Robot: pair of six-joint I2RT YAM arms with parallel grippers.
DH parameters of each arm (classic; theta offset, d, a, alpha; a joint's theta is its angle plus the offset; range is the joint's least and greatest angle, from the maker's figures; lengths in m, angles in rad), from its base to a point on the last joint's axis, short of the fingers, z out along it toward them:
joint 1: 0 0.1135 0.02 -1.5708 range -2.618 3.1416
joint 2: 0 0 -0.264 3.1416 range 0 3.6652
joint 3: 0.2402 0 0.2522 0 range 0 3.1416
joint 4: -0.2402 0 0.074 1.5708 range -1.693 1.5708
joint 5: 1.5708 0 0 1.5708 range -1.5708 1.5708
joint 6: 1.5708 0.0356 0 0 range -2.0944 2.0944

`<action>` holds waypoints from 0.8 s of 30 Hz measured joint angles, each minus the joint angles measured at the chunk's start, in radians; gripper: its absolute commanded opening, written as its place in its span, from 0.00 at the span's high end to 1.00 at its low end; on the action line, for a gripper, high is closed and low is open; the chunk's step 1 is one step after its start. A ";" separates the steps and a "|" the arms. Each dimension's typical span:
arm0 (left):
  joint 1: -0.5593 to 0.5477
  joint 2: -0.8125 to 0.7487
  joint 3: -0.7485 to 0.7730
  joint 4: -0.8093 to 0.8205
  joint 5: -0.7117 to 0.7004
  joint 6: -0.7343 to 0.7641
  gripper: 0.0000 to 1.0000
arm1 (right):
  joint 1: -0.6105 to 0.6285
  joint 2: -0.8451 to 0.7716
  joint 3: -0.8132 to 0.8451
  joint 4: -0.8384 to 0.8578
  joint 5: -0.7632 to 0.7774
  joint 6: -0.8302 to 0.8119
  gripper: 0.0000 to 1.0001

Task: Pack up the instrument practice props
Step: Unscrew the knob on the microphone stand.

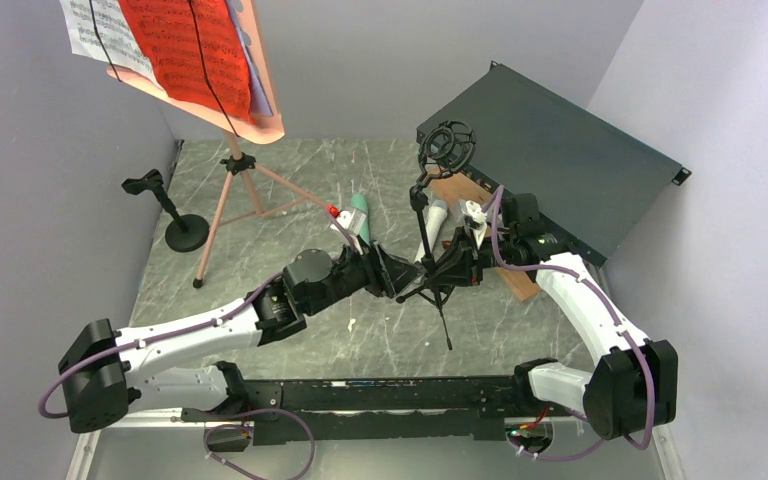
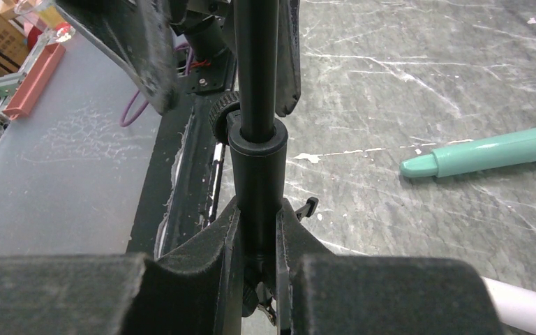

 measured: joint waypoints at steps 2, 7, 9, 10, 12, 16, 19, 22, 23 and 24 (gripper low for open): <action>0.002 0.009 0.001 0.001 -0.001 -0.016 0.48 | 0.000 0.000 0.000 0.000 0.000 0.000 1.00; 0.008 0.025 0.001 0.010 0.004 -0.042 0.58 | 0.000 0.000 0.000 0.000 0.000 0.002 1.00; 0.012 0.030 0.001 0.021 0.012 -0.050 0.61 | 0.000 0.000 0.000 0.000 0.000 0.003 1.00; 0.014 0.033 0.002 0.027 0.018 -0.053 0.62 | 0.000 0.000 0.000 0.000 0.000 0.003 1.00; 0.017 0.038 0.005 0.031 0.028 -0.057 0.63 | 0.000 0.000 0.000 0.000 0.000 0.003 1.00; 0.022 0.043 0.007 0.045 0.045 -0.059 0.65 | 0.000 0.000 0.000 0.000 0.000 0.003 1.00; 0.024 0.054 0.013 0.047 0.058 -0.060 0.68 | 0.000 0.000 0.000 0.000 0.000 0.003 1.00; 0.029 0.059 0.014 0.049 0.071 -0.060 0.67 | 0.000 0.000 0.000 0.000 0.003 0.003 1.00; 0.031 0.061 0.016 0.049 0.074 -0.060 0.65 | 0.000 0.000 0.000 0.000 0.004 0.003 1.00; 0.032 0.063 0.018 0.048 0.076 -0.060 0.65 | 0.000 0.000 0.000 0.000 0.003 0.003 1.00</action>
